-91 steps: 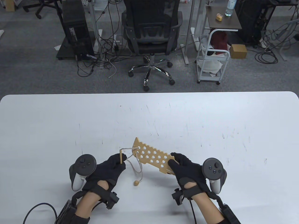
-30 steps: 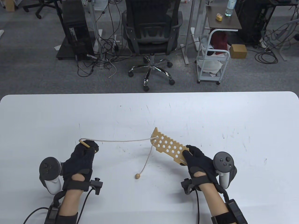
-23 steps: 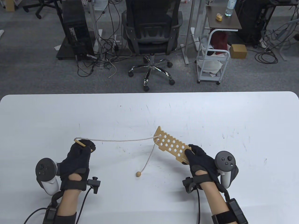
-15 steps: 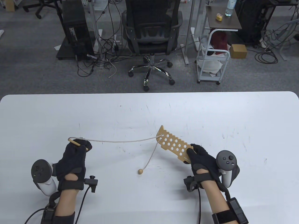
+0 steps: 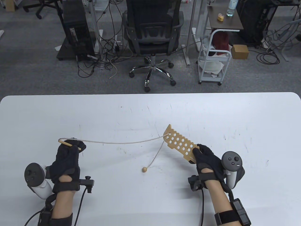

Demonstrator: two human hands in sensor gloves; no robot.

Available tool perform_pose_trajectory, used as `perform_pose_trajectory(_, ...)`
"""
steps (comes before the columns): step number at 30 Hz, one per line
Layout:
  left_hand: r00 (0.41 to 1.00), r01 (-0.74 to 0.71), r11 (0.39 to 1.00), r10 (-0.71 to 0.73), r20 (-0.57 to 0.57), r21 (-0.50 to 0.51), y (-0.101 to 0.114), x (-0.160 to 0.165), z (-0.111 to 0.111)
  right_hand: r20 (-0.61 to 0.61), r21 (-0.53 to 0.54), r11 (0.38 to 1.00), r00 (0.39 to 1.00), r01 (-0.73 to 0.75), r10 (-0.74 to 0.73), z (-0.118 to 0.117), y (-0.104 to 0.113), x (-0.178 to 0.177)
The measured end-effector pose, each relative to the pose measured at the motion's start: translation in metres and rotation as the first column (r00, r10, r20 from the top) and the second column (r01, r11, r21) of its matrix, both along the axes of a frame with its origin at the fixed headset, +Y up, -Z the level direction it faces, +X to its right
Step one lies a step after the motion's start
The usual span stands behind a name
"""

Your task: Thread rope through all holes on crocodile lacing toy

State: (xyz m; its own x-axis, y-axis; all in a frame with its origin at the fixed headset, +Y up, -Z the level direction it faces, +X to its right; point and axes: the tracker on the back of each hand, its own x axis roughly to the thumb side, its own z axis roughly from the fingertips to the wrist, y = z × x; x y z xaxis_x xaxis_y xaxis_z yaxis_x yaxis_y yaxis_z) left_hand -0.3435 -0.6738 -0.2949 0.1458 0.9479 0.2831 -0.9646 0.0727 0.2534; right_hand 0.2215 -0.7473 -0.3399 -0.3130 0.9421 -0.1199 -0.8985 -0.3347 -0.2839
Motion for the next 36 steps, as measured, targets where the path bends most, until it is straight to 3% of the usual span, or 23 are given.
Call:
perform_pose_trajectory(23,0.997,-0.052,0.999,0.052,-0.060,0.007,0.001,-0.014,0.003,0.102,-0.026,0.999,0.994,0.032,-0.029,-0.002,-0.008,0.019)
perform_pose_trajectory(36,1.000,-0.008,1.000,0.008,0.003,-0.025,-0.001,-0.002,-0.005,0.039,0.018,1.000,0.999,0.018,-0.019,-0.001,-0.001,0.004)
